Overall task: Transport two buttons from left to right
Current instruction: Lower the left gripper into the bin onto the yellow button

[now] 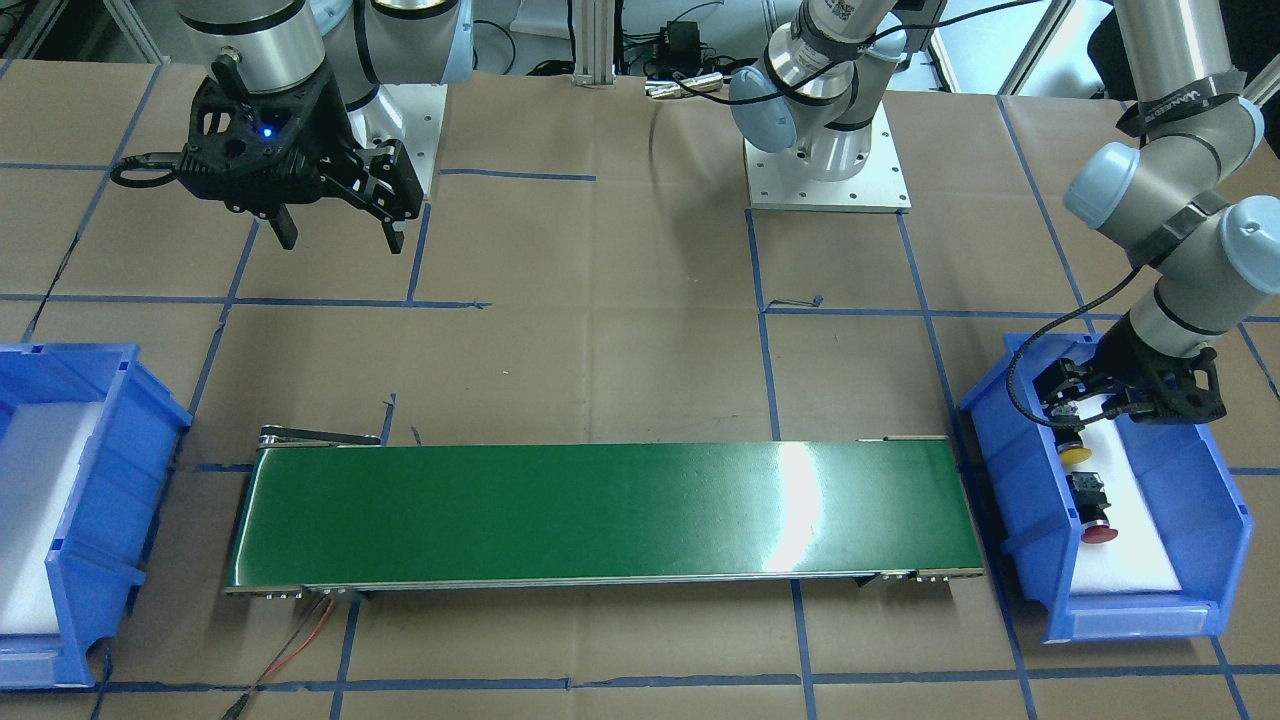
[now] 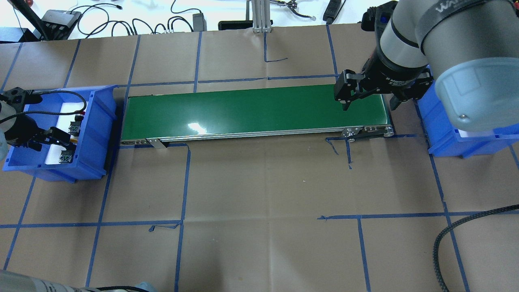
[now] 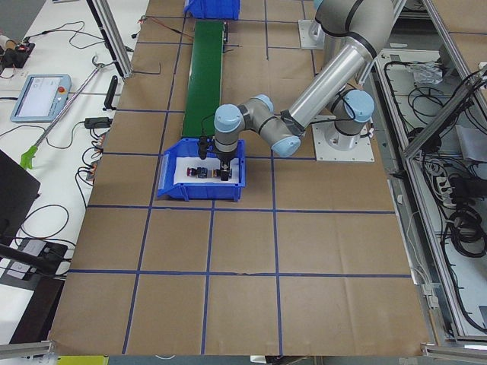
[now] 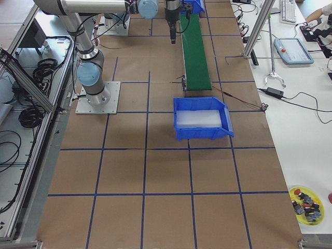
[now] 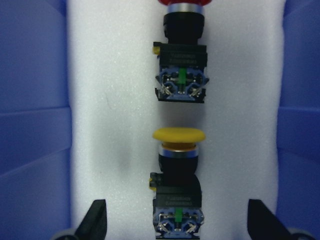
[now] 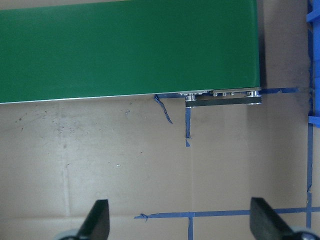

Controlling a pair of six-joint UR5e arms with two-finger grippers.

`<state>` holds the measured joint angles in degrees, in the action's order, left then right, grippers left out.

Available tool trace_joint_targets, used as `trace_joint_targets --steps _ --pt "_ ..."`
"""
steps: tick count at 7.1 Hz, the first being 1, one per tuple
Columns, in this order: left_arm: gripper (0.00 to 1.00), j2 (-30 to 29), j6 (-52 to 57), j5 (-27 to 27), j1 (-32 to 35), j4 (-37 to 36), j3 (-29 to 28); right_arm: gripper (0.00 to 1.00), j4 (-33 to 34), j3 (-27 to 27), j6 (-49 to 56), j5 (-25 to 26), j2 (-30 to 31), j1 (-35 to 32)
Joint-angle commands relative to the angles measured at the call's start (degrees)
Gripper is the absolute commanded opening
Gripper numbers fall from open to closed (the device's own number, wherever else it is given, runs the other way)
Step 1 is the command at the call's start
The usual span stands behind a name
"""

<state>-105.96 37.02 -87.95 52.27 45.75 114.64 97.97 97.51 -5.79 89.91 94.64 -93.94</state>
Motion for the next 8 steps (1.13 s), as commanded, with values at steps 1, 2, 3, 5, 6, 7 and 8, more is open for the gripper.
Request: trace_joint_targets --steps 1,2,3,5,6,7,8 --pt "0.99 -0.39 0.33 0.14 -0.06 -1.54 1.29 1.00 0.11 -0.30 0.17 0.00 -0.07 0.07" --pt "0.94 -1.09 0.42 0.14 -0.15 -1.54 1.20 1.00 0.03 -0.30 0.17 0.00 -0.07 0.07" --pt "0.85 -1.27 0.51 0.14 -0.15 -1.54 1.20 1.00 -0.06 -0.22 0.17 0.00 -0.07 0.07" --pt "0.63 -1.45 0.69 0.14 -0.23 -1.54 1.03 1.00 -0.24 0.13 0.17 0.09 0.11 0.07" --pt "0.40 -1.45 0.95 0.14 -0.24 -1.54 0.68 1.00 -0.24 0.05 0.17 0.00 0.20 0.07" --pt "0.25 -1.36 0.86 0.14 -0.24 -1.62 0.59 1.00 -0.24 0.05 0.17 0.00 0.11 0.07" --pt "0.13 -1.36 0.86 0.14 -0.24 -1.62 0.41 1.00 -0.24 0.05 0.17 0.00 0.28 0.07"
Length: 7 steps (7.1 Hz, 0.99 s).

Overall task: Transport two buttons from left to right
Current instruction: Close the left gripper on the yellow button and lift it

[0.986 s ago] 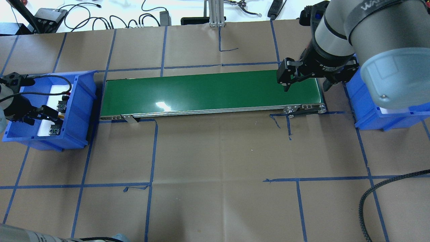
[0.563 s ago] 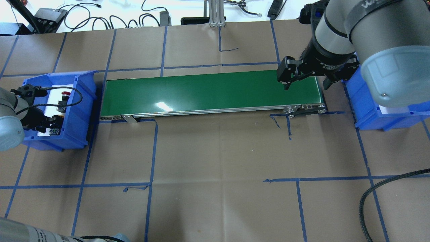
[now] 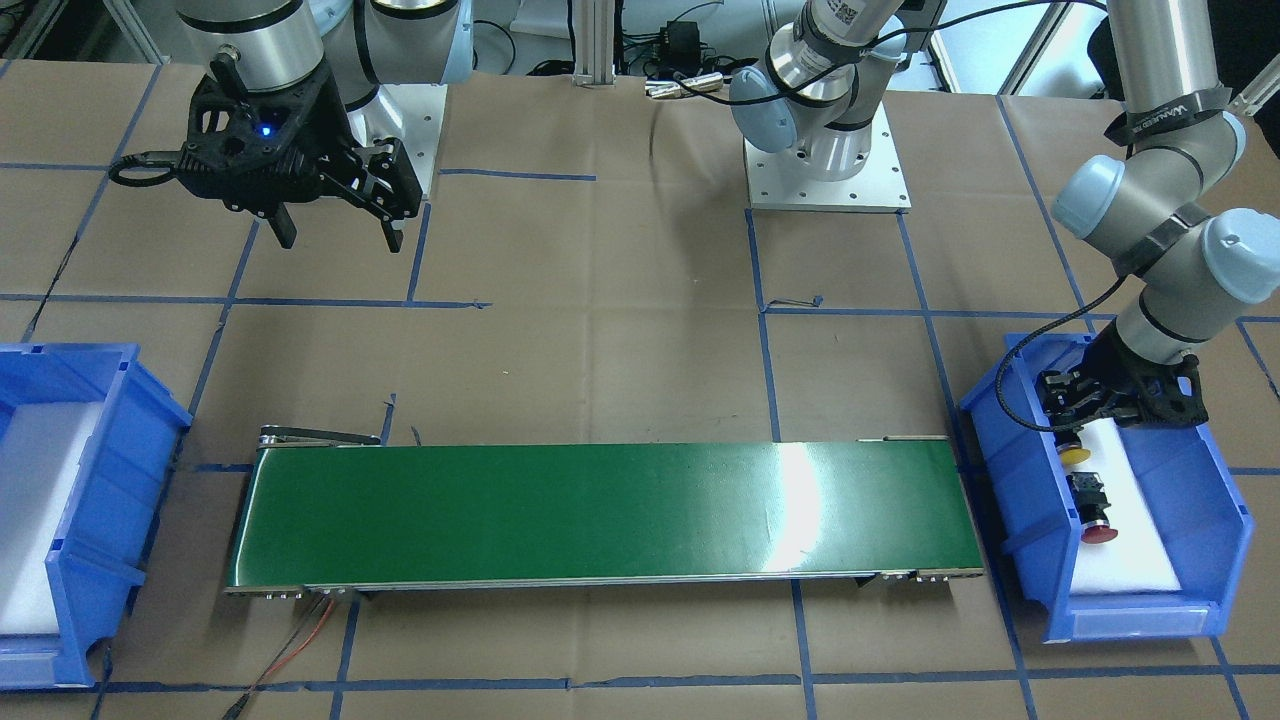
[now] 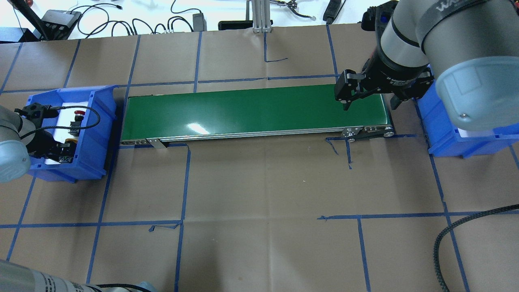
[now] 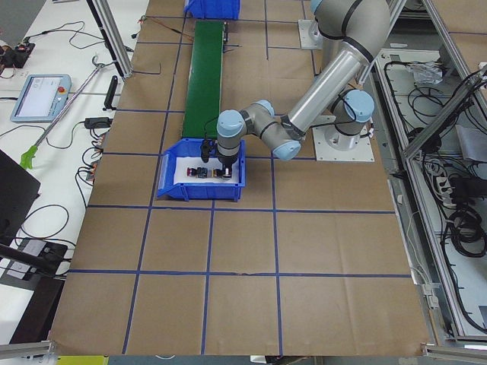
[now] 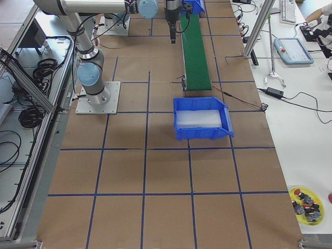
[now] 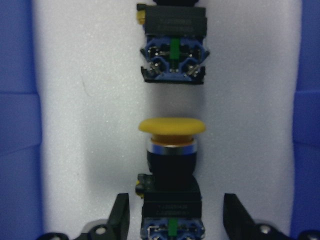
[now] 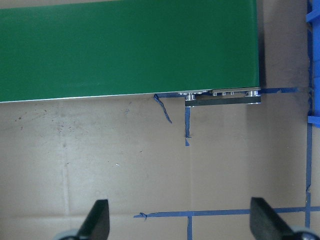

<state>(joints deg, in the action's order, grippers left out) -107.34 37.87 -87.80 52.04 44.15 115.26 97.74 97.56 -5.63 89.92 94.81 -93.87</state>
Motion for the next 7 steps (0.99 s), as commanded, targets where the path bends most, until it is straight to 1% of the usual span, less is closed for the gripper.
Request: trace_joint_targets --steps 1,2,3,7 --pt "0.08 0.11 0.01 0.00 -0.09 -0.12 -0.47 1.00 0.00 -0.09 0.00 -0.01 0.28 0.00" --pt "0.08 0.55 -0.25 0.09 -0.01 -0.03 -1.43 1.00 0.00 -0.09 0.00 -0.01 0.28 0.00" --pt "0.08 2.03 -0.34 -0.09 0.34 1.80 -3.96 1.00 0.00 0.00 0.00 0.08 0.28 0.00" --pt "0.08 7.22 -0.34 -0.26 0.35 25.14 -17.40 1.00 0.00 0.09 0.00 -0.01 -0.07 0.00"
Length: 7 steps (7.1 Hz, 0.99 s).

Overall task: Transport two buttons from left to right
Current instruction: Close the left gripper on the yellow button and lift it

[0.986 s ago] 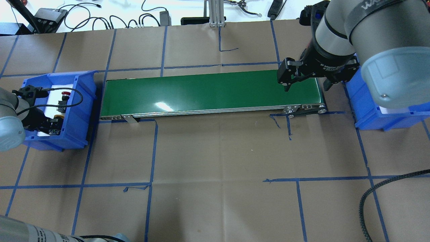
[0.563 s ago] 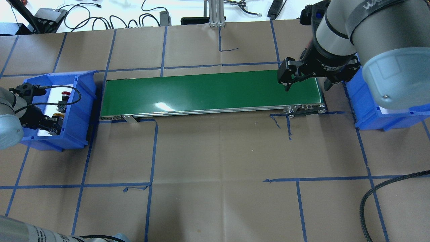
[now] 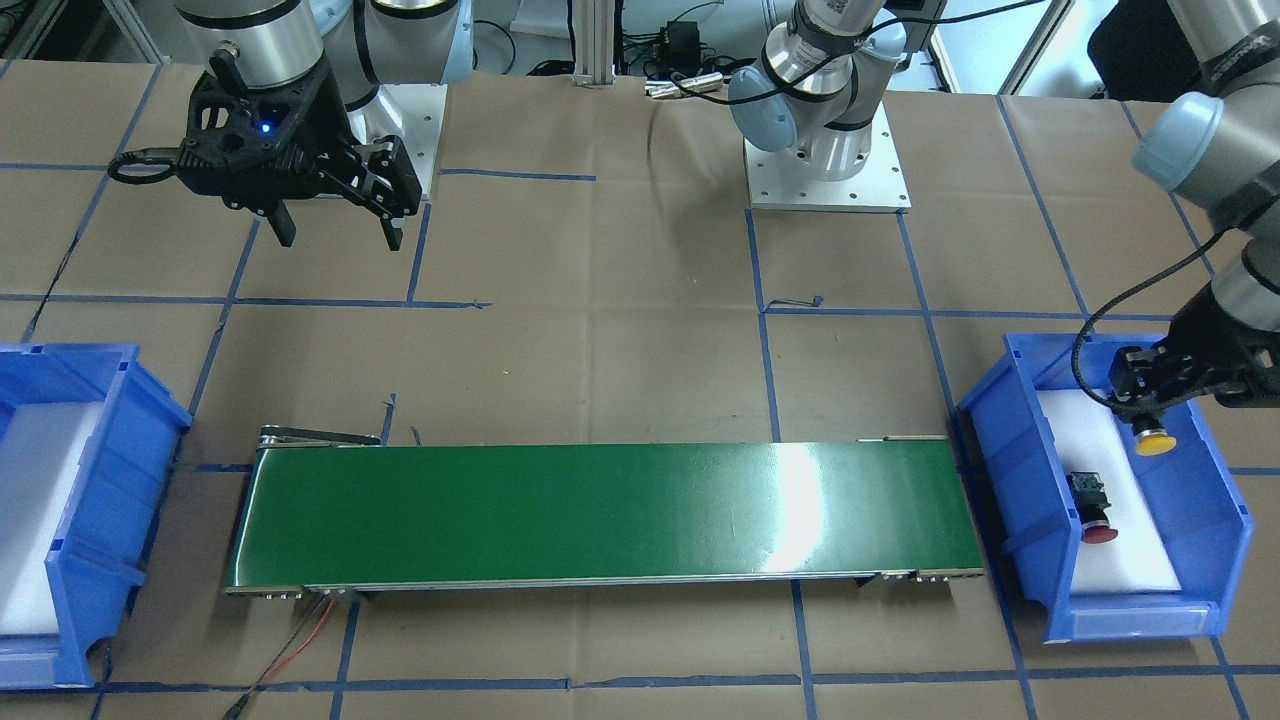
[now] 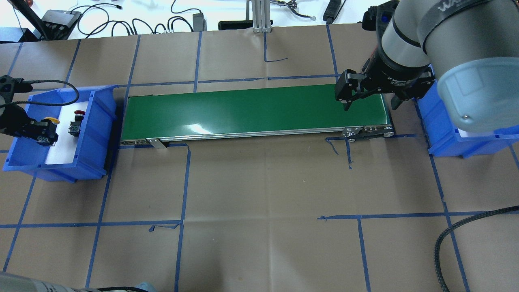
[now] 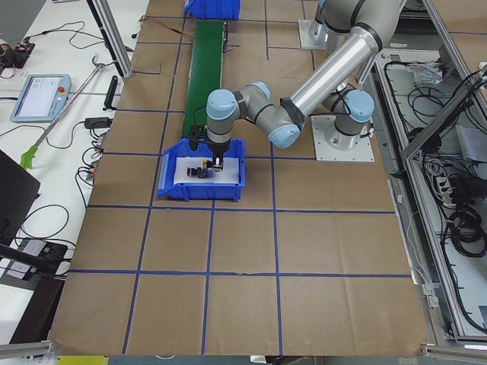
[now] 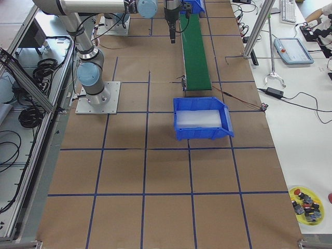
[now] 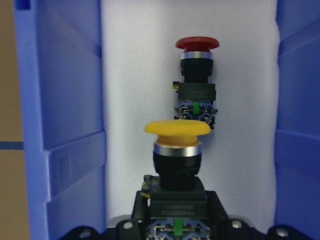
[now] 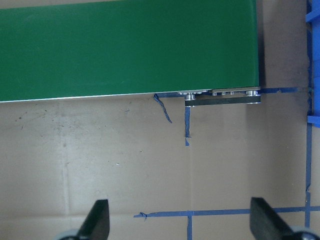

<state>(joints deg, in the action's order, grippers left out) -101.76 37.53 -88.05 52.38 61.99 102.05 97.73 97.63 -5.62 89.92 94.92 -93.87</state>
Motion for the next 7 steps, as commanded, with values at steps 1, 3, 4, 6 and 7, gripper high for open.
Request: trace_joint_targets --steps 1,3,4,6,7 --pt "0.08 2.00 -0.09 -0.02 0.09 11.62 -6.75 1.00 0.00 0.02 0.00 -0.01 -0.26 0.00" --pt "0.08 2.53 -1.05 0.07 3.93 13.33 -7.65 1.00 -0.17 0.10 0.08 0.08 0.09 0.00" --pt "0.08 3.58 -4.97 -0.45 9.10 13.24 -7.74 1.00 -1.39 0.11 0.09 0.08 0.27 0.09" --pt "0.08 2.45 -16.02 -0.46 17.98 12.63 -7.74 1.00 -1.23 0.11 0.09 0.08 0.09 0.09" --pt "0.08 1.75 -21.92 -0.46 22.46 12.19 -7.74 1.00 -1.32 0.11 0.09 0.08 0.09 0.09"
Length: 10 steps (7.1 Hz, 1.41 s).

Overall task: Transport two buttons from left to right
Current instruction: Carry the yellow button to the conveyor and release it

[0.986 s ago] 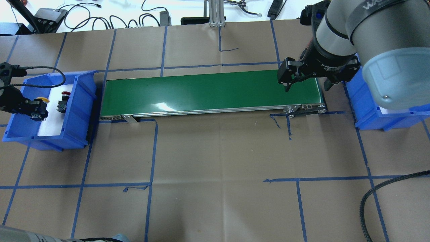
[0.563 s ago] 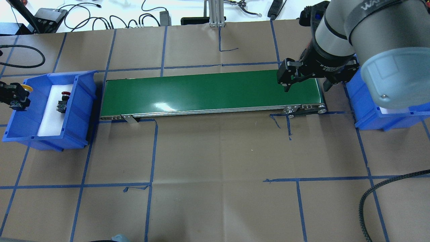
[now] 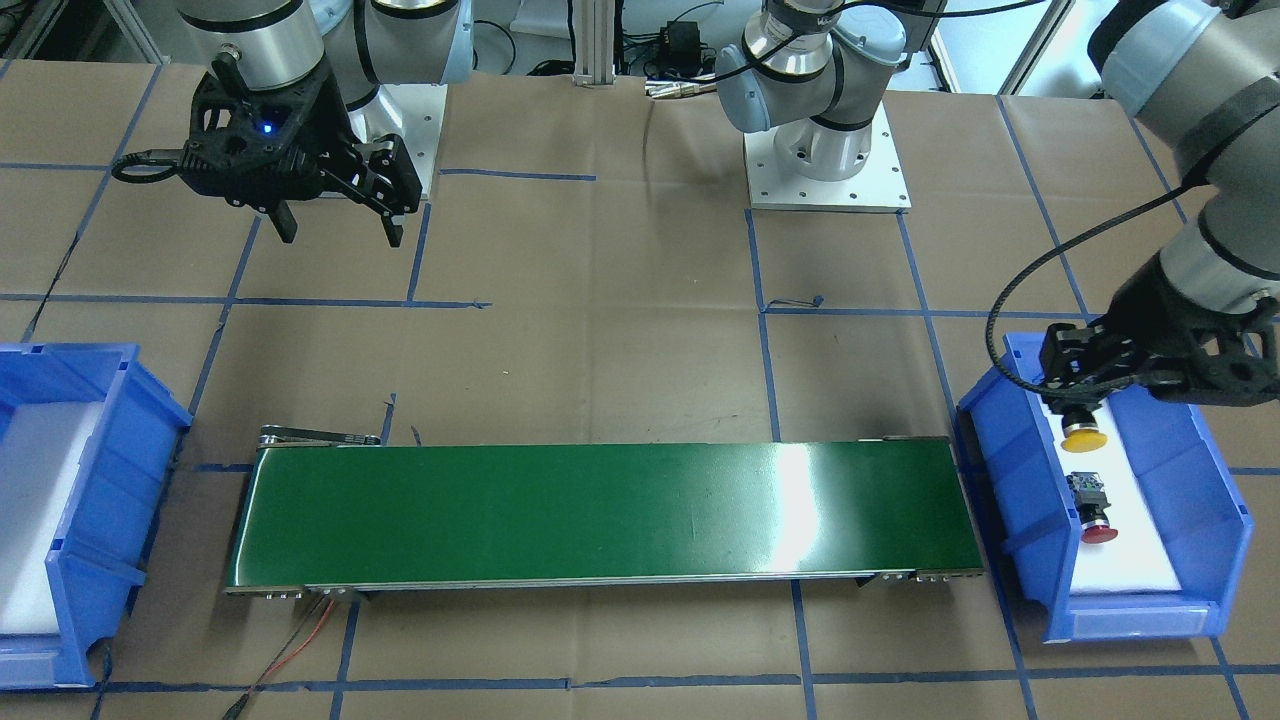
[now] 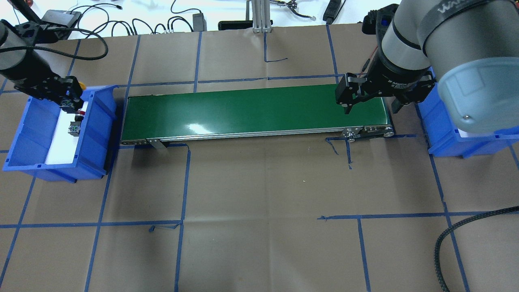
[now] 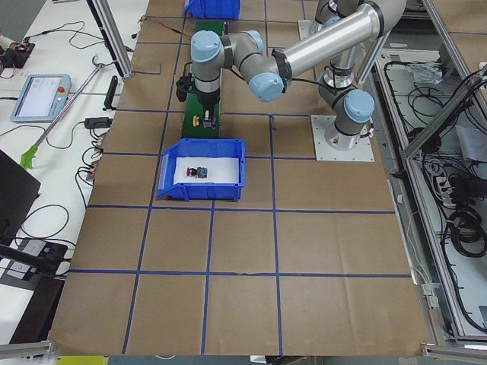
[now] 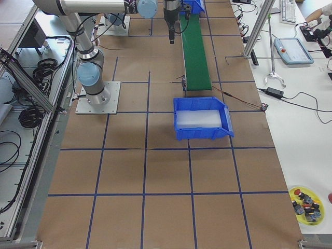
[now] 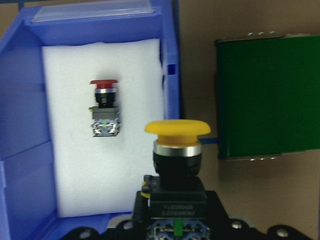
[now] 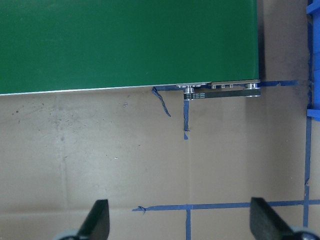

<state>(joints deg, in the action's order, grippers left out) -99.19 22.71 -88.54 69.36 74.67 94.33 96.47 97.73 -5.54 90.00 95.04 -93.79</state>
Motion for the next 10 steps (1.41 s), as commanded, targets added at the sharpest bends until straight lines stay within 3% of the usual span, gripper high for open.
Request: trace_joint_targets --steps 1,4,9,10 --pt "0.08 -1.44 -11.24 -0.05 8.82 -1.36 0.07 1.00 -0.14 0.00 0.00 0.00 0.06 0.18" --pt "0.08 -7.92 -16.72 -0.22 14.99 -9.25 2.00 1.00 -0.15 0.00 0.00 0.00 -0.12 0.27" --pt "0.09 -12.24 -17.69 -0.40 15.71 -20.52 7.63 1.00 0.03 0.00 0.00 -0.09 -0.47 0.27" --pt "0.34 -12.25 -17.87 -0.31 15.63 -20.61 7.63 1.00 0.12 0.00 0.00 -0.09 -0.47 0.27"
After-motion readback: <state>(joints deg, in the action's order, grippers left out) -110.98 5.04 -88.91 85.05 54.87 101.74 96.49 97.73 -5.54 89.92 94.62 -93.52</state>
